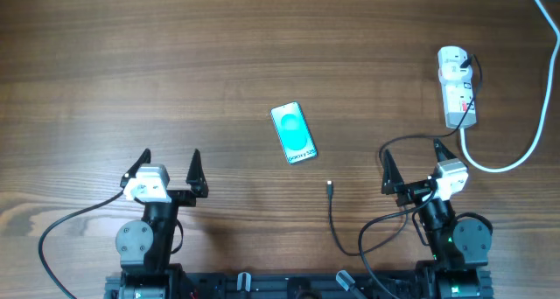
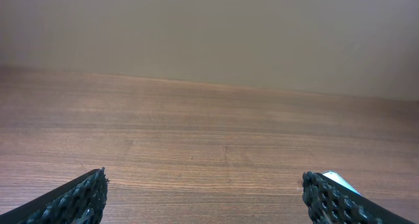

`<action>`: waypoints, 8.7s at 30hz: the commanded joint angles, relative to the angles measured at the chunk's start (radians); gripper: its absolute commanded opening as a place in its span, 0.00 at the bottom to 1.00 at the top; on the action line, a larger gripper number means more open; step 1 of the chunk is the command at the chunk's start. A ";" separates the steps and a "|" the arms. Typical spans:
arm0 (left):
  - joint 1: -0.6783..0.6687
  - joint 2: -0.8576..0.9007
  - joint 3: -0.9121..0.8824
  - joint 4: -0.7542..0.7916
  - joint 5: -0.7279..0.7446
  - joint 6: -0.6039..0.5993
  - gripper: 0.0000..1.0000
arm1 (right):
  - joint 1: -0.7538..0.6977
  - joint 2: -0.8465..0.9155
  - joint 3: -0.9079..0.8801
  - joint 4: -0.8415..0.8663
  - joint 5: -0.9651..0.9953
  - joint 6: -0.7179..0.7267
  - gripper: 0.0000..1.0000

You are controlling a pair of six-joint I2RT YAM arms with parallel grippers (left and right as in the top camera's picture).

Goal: Plug charger to phone and switch on socket

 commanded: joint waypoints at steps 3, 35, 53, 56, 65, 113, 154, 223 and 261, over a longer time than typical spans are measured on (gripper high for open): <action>0.009 -0.005 -0.003 -0.008 -0.006 0.019 1.00 | -0.002 -0.010 -0.001 0.002 -0.012 0.011 1.00; 0.009 -0.005 -0.003 -0.008 -0.006 0.019 1.00 | -0.003 -0.010 -0.001 0.002 -0.012 0.011 1.00; 0.009 -0.005 -0.003 -0.008 -0.006 0.019 1.00 | -0.003 -0.010 -0.001 0.002 -0.012 0.011 0.99; 0.009 -0.005 -0.003 -0.008 -0.006 0.019 1.00 | -0.003 -0.010 -0.001 0.002 -0.012 0.011 1.00; 0.009 -0.005 -0.003 -0.008 -0.006 0.019 1.00 | -0.002 -0.010 -0.001 0.002 -0.012 0.011 1.00; 0.009 -0.005 -0.003 -0.008 -0.006 0.019 1.00 | -0.003 -0.010 -0.001 0.002 -0.012 0.011 1.00; 0.009 -0.005 -0.003 -0.008 -0.006 0.019 1.00 | -0.003 -0.010 -0.001 0.002 -0.012 0.011 1.00; 0.009 -0.005 -0.003 -0.008 -0.006 0.019 1.00 | -0.002 -0.010 -0.001 0.002 -0.012 0.011 1.00; 0.009 -0.005 -0.003 0.087 0.065 0.011 1.00 | -0.003 -0.010 -0.001 0.002 -0.012 0.011 1.00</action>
